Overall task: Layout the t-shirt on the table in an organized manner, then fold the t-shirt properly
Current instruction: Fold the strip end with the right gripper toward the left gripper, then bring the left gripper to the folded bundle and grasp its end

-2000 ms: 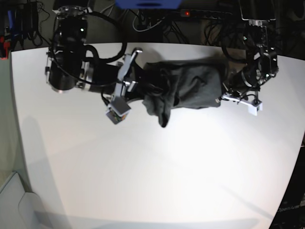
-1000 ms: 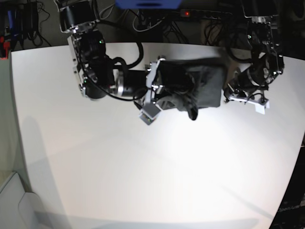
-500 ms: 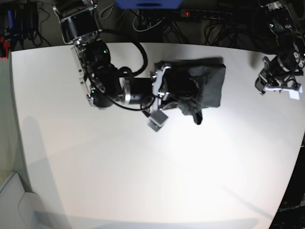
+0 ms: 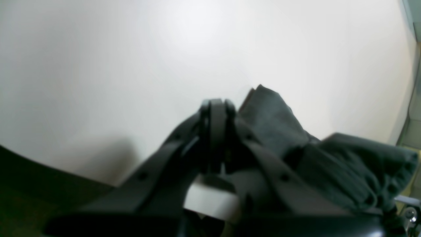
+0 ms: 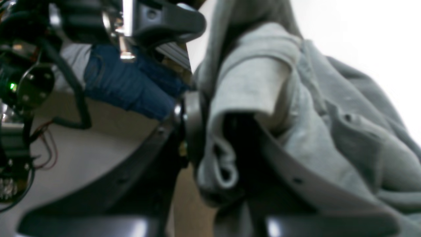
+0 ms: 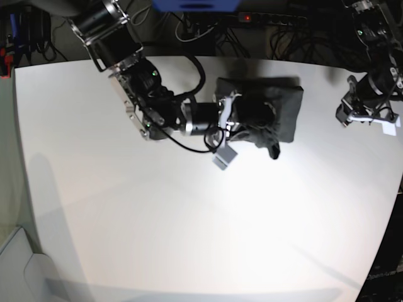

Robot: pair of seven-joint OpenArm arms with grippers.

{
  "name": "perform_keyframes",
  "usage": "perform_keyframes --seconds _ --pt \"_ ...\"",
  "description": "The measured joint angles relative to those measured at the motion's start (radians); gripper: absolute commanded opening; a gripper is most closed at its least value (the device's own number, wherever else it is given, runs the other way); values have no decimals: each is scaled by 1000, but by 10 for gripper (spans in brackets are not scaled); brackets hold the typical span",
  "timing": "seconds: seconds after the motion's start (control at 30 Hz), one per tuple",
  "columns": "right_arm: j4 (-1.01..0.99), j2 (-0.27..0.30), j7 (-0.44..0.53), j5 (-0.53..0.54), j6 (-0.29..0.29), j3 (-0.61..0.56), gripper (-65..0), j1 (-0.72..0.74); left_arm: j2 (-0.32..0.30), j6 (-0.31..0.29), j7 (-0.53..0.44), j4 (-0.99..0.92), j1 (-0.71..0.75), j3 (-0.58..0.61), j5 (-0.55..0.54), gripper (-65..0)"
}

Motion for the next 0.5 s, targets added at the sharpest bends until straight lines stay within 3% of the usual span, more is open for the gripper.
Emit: perform_keyframes --seconds 0.23,0.5 --pt "-13 -17 -4 0 0 -1 -340 11 -3 0 3 1 29 0 -1 -648" --pt "-10 -39 -1 0 -2 -18 -326 34 -3 0 3 1 30 0 -3 -648"
